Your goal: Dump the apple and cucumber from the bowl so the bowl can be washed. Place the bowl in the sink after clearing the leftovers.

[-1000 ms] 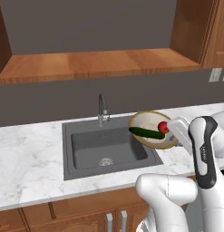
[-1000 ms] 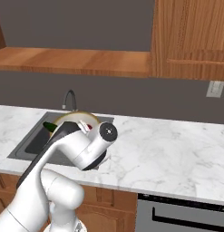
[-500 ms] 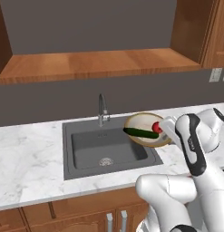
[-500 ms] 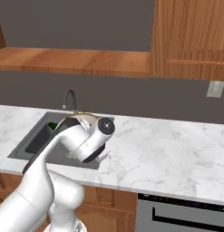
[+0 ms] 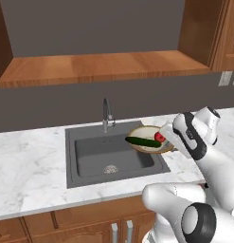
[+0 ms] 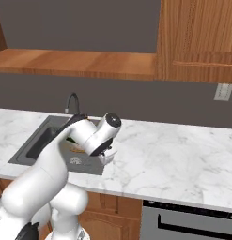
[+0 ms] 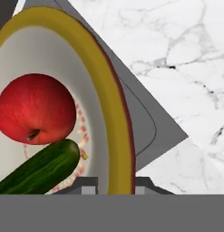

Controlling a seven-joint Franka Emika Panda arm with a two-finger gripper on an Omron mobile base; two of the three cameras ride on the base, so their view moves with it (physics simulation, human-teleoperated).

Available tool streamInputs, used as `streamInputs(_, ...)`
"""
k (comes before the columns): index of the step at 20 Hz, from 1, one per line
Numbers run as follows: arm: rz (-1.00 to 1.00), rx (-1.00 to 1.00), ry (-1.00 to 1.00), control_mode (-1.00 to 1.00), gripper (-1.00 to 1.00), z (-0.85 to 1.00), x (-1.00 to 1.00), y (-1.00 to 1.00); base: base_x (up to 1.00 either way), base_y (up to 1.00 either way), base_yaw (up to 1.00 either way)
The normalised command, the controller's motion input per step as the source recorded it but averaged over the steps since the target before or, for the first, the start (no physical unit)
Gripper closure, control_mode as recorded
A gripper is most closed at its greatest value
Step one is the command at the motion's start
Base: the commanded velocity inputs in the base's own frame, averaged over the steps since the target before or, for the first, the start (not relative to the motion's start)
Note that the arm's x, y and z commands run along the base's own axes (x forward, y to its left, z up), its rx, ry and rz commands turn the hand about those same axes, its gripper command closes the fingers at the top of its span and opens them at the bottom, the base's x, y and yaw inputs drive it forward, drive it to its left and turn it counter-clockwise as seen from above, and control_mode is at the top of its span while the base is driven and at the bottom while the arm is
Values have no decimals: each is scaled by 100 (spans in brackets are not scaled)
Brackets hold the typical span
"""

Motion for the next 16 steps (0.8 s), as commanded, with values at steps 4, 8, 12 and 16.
streamInputs(4,2,-6,1,-100,100,-17,19,-8,0,0,0)
streamInputs(8,0,-17,1,-100,100,-31,34,14,0,0,0)
streamInputs(12,3,-14,0,-100,100,-24,24,34,0,0,0)
streamInputs(16,3,-7,0,-100,100,-39,9,38,0,0,0)
